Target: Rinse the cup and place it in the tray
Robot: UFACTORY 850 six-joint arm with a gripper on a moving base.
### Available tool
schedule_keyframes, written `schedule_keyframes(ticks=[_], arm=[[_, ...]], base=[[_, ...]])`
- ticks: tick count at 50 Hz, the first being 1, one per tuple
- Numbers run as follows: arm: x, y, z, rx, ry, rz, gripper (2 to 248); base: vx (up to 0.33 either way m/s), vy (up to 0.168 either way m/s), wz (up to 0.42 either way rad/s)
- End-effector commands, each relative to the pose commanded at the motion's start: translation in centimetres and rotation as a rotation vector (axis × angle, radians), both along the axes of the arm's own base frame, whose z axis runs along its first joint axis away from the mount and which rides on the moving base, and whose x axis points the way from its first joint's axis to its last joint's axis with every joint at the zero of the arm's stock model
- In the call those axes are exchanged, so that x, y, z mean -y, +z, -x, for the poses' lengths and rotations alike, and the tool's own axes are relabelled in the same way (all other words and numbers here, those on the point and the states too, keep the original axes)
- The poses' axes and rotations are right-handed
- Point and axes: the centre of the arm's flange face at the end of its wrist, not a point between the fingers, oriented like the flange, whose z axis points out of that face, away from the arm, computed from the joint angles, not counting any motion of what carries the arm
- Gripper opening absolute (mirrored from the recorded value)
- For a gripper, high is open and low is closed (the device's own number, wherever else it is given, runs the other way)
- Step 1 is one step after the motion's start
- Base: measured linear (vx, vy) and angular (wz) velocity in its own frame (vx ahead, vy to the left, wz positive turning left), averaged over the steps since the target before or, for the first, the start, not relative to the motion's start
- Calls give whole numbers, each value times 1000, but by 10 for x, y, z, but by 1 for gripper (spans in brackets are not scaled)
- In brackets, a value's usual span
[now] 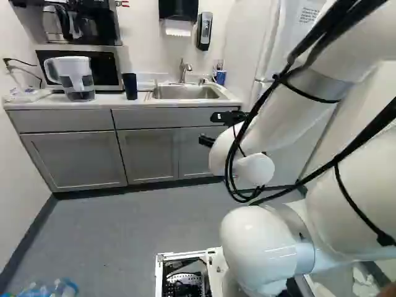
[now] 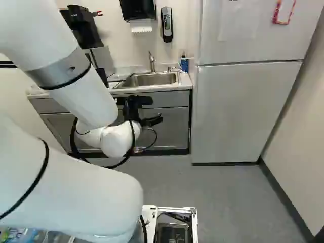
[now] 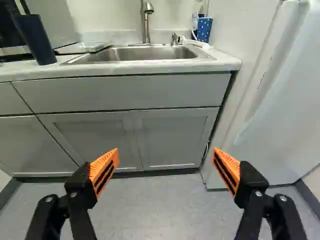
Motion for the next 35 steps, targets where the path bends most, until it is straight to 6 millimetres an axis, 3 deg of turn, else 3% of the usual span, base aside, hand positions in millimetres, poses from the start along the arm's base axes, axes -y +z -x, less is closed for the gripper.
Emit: schedule_keyframes(ticks=[35], arm=[[0,0,-2,-1,0,0,247]], base=[[0,0,0]])
